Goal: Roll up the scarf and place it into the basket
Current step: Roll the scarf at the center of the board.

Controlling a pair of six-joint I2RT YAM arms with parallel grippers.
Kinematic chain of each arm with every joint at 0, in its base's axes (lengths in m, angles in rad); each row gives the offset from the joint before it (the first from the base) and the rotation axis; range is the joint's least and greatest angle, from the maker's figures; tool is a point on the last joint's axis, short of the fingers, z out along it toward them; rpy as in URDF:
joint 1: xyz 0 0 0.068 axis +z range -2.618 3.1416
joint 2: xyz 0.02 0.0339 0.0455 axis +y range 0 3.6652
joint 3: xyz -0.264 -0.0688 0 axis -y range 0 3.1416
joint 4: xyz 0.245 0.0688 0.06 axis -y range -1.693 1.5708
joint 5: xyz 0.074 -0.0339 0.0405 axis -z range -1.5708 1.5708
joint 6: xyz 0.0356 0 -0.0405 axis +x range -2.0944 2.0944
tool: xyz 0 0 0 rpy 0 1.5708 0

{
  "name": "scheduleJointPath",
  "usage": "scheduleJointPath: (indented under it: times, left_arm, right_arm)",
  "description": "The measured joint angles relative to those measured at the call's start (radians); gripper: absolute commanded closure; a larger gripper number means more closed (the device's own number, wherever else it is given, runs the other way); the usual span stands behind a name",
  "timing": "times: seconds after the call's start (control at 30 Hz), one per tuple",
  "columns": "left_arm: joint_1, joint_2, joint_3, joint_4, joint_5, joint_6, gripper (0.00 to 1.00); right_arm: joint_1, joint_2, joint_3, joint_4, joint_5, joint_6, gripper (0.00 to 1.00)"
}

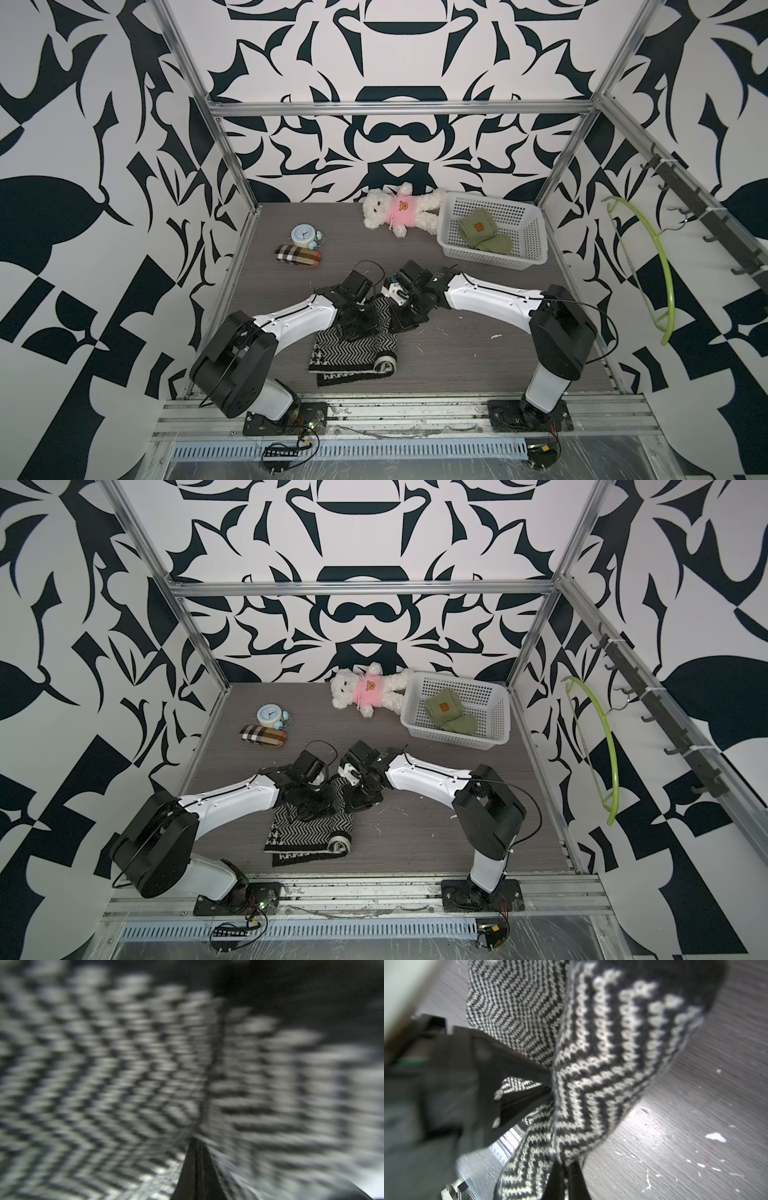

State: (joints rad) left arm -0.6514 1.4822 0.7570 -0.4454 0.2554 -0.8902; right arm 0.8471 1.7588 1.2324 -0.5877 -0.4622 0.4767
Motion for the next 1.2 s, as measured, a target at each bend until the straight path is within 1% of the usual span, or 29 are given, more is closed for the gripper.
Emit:
scheduleJointPath:
  times: [0.1,0.23,0.37,0.7,0.83,0.9,1.07,1.2]
  left_arm:
    - [0.014,0.005,-0.034,0.000,-0.003,0.002,0.97]
    - [0.024,0.013,-0.039,0.014,0.009,0.010,0.97]
    - [0.029,0.026,-0.030,0.012,0.025,0.023,0.97]
    - [0.029,0.028,0.013,-0.034,0.021,0.040,0.96]
    - [0.029,-0.001,0.050,-0.066,0.019,0.051,0.92]
    - [0.029,-0.028,0.073,-0.068,0.035,0.053,0.89]
    - [-0.009,-0.043,0.142,-0.048,0.082,0.052,0.87]
    - [-0.045,-0.011,0.169,-0.017,0.102,0.047,0.87]
  right_arm:
    - [0.000,0.000,0.000,0.000,0.018,0.010,0.66]
    - [0.000,-0.006,-0.002,-0.001,0.056,0.019,0.64]
    - [-0.001,-0.035,-0.021,-0.002,0.085,0.022,0.64]
    - [-0.001,-0.041,-0.025,0.002,0.089,0.022,0.64]
    - [-0.001,-0.041,-0.028,0.005,0.089,0.022,0.65]
    - [-0.001,-0.041,-0.034,0.009,0.089,0.022,0.65]
    - [-0.002,-0.041,-0.051,0.021,0.090,0.022,0.65]
    - [-0.010,-0.041,-0.062,0.030,0.090,0.023,0.65]
